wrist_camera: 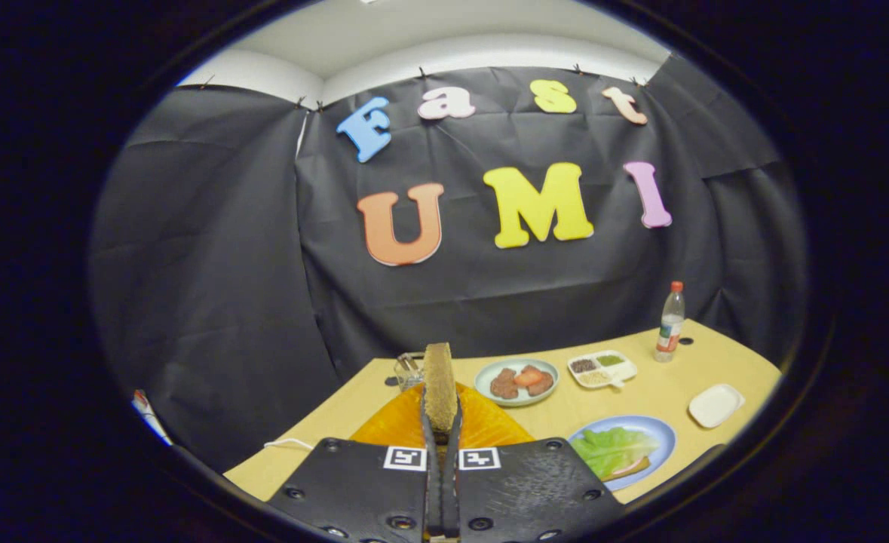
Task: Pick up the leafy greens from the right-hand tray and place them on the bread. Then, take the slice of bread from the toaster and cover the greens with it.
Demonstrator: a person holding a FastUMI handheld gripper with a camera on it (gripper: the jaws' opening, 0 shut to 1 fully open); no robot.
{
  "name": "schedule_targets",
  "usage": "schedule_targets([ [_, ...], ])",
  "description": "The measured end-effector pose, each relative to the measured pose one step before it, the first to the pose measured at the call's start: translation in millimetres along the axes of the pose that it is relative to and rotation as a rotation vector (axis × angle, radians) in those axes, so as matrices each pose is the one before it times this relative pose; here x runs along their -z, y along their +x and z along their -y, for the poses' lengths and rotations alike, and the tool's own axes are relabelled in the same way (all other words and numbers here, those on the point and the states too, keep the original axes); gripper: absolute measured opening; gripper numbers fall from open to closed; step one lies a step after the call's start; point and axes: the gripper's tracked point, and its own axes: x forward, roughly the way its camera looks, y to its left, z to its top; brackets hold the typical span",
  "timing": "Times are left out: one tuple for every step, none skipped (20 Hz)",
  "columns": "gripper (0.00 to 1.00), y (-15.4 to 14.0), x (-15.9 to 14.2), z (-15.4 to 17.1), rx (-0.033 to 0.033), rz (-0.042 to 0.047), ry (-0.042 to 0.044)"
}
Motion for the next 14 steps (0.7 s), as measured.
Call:
schedule_targets([
  [0.01,-6.61,-8.85,0.33,-0.01094,0.01745,0.001],
  [0.01,-7.56,-4.82,3.42,-0.00744,0.01275,0.00922],
  [0.01,-6.15,-6.99,7.51,0.00335,0.01616,0.00526],
  [0.01,-5.19,-6.36,12.25,0.00853,0.01542,0.00051],
  [0.01,-5.09,-1.04,13.61,0.01106,0.00963,0.00153],
  [0.01,-4.43,2.11,15.21,0.01548,0.00067,0.00162],
  [0.01,-2.84,3.76,15.79,0.0159,-0.0024,-0.00189],
  [0.01,-0.13,4.21,17.45,0.02386,-0.00258,-0.00327],
  [0.01,2.14,5.48,16.31,0.02062,-0.0036,-0.00355],
  [0.01,3.73,8.94,14.58,0.02154,-0.01243,-0.00243],
  [0.01,4.95,10.11,11.83,0.0112,-0.01877,0.00782],
  [0.01,6.15,11.63,11.67,0.01581,-0.02181,0.01062],
  [0.01,5.06,10.96,9.47,0.01005,-0.01783,0.00948],
  [0.01,7.9,10.84,9.32,0.01214,-0.02079,0.00886],
])
